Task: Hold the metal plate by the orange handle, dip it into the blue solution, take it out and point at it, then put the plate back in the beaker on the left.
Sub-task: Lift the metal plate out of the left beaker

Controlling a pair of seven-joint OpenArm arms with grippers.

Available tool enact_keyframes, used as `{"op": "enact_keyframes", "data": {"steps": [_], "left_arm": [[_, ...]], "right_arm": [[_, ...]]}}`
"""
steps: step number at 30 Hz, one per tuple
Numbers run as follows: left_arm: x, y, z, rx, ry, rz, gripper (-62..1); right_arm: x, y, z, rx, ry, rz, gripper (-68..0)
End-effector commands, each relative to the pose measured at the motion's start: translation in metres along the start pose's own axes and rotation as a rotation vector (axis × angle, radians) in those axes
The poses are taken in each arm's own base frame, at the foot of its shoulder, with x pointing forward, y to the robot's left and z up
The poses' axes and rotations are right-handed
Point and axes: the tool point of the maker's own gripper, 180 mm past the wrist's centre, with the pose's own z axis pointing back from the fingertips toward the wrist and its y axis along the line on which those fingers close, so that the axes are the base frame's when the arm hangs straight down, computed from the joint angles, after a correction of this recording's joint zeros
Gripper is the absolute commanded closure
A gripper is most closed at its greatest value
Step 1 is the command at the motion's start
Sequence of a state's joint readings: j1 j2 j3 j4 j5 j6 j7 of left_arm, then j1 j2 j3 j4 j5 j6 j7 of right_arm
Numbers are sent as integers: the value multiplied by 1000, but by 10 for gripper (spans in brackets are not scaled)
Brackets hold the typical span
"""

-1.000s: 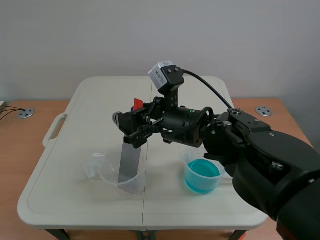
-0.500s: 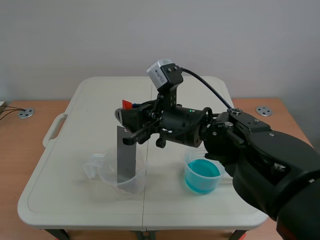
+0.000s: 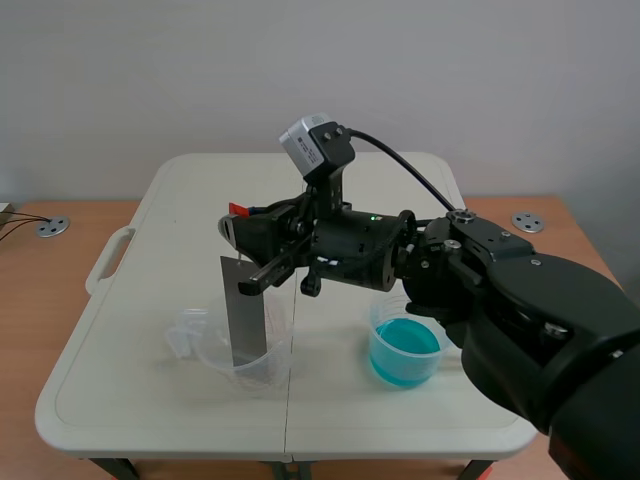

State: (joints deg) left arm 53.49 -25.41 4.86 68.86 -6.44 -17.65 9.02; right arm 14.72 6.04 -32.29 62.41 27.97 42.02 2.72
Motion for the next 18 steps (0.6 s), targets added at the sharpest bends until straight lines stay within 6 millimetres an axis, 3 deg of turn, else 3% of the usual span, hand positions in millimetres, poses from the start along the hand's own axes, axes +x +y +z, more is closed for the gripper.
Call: {"op": "enact_keyframes", "data": {"steps": [1,9,18], "left_arm": [[-3,-2,2,-6,6,3,-19],[-3,-2,2,-6,6,3,-19],[-3,-2,2,-6,5,4,-19]], "right_arm": [[15,6,-5,32,-28,27,-11],[34,27,-10,89,-48,113,-11],[50,56,3,131,-56,250,-11]]}}
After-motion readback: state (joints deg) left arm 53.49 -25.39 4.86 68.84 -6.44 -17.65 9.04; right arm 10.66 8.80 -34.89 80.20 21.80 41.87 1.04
